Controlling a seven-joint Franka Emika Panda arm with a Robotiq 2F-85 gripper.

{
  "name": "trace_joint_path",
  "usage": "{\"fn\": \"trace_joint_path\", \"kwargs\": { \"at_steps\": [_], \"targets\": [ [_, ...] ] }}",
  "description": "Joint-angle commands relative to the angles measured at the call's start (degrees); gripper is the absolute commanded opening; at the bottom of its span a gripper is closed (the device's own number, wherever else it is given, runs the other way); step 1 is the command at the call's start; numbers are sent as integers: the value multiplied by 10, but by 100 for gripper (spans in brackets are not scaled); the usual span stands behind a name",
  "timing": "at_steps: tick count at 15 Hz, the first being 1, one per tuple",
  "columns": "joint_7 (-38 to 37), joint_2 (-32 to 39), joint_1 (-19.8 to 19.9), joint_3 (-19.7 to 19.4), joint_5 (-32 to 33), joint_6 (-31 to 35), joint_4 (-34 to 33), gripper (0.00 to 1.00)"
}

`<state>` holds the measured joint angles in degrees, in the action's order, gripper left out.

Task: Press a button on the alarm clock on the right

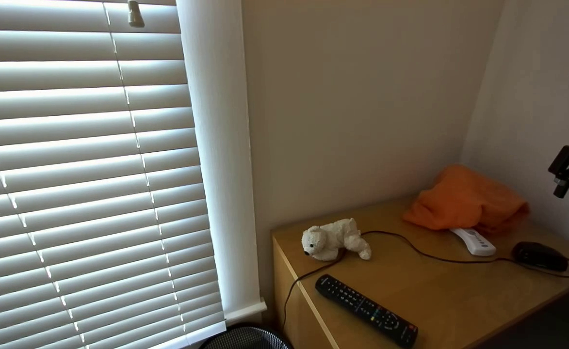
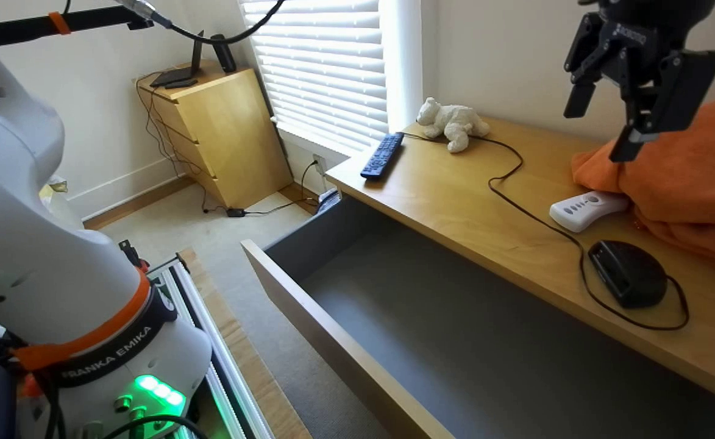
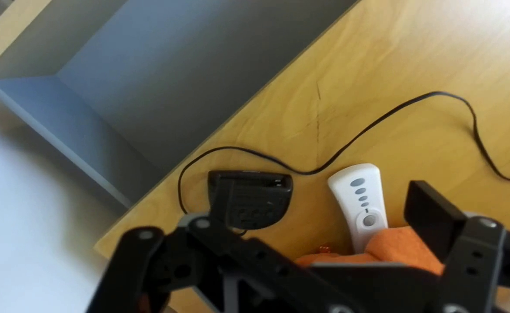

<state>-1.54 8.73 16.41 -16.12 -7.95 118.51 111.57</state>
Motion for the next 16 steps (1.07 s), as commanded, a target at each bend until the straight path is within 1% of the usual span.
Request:
{"fn": "trace_joint_path", "kwargs": {
  "at_steps": [1, 4, 5, 7, 14, 16],
  "targets": [
    [26, 62, 20, 0, -24, 39, -43, 100],
    [25, 102, 27, 4, -22, 56, -71, 100],
    [14, 71, 21, 3, -9, 48, -45, 100],
    [14, 82, 22, 4, -8, 49, -53, 100],
    [14, 79, 22, 5, -8, 49, -53, 100],
    [6, 104, 22, 6, -13, 65, -71, 100]
  ]
}}
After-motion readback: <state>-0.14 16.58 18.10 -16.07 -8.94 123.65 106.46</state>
